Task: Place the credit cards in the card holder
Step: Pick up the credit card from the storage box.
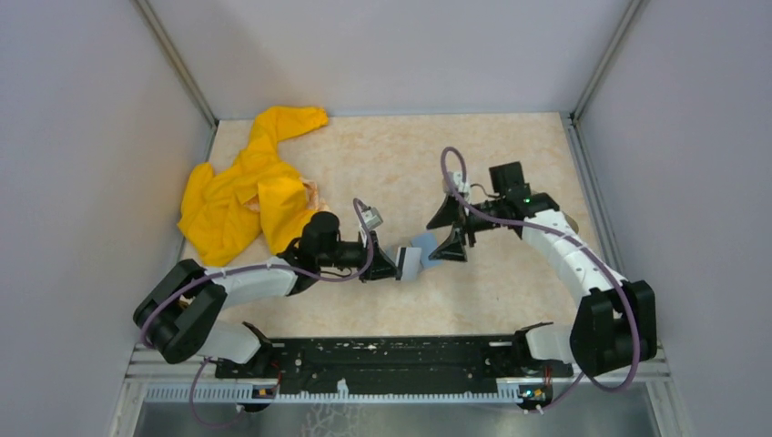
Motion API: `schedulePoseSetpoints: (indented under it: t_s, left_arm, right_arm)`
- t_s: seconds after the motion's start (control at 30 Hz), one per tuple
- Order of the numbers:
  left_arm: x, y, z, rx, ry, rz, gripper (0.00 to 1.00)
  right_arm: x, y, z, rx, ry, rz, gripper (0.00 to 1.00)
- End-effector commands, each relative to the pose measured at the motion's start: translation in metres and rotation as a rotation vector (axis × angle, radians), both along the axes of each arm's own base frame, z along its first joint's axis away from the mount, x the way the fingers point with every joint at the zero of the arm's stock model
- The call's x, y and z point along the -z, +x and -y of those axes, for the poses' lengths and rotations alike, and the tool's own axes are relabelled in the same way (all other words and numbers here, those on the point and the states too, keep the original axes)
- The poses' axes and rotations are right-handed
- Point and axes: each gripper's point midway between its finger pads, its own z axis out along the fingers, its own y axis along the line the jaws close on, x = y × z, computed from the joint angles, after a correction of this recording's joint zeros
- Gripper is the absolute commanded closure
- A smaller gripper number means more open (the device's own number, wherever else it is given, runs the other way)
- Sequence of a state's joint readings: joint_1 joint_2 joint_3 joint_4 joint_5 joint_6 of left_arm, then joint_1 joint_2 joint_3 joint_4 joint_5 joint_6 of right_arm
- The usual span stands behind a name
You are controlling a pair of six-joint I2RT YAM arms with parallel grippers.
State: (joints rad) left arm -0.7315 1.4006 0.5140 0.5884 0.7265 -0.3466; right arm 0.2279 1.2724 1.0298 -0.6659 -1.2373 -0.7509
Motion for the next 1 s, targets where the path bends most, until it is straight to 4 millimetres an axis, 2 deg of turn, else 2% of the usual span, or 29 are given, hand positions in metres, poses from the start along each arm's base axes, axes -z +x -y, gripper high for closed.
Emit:
schedulePoseSetpoints:
  t_s: [0.0, 0.17, 0.4, 0.63, 0.9, 0.97]
  left_arm:
    - [-0.007, -0.004, 0.001, 0.059, 0.006, 0.039, 1.00]
    - [-0.012, 0.001, 0.004, 0.048, -0.002, 0.052, 1.00]
    - [-0.018, 0.003, 0.007, 0.052, -0.020, 0.064, 1.00]
    - [-0.022, 0.006, 0.007, 0.032, -0.027, 0.067, 1.00]
    - [-0.027, 0.006, 0.004, 0.000, -0.045, 0.079, 1.00]
    - [-0.027, 0.007, 0.004, -0.008, -0.044, 0.075, 1.00]
  right_arm:
    - [0.017, -0.014, -0.025, -0.043, 0.019, -0.044, 0.17]
    - [0.030, -0.012, -0.033, -0.041, -0.001, -0.101, 0.31]
    - [0.039, -0.015, -0.038, -0.051, -0.012, -0.136, 0.41]
    - [0.035, -0.021, -0.042, -0.080, 0.001, -0.147, 0.69]
    - [0.037, -0.023, -0.043, -0.089, -0.011, -0.144, 0.70]
    - [0.039, -0.025, -0.045, -0.093, -0.023, -0.138, 0.74]
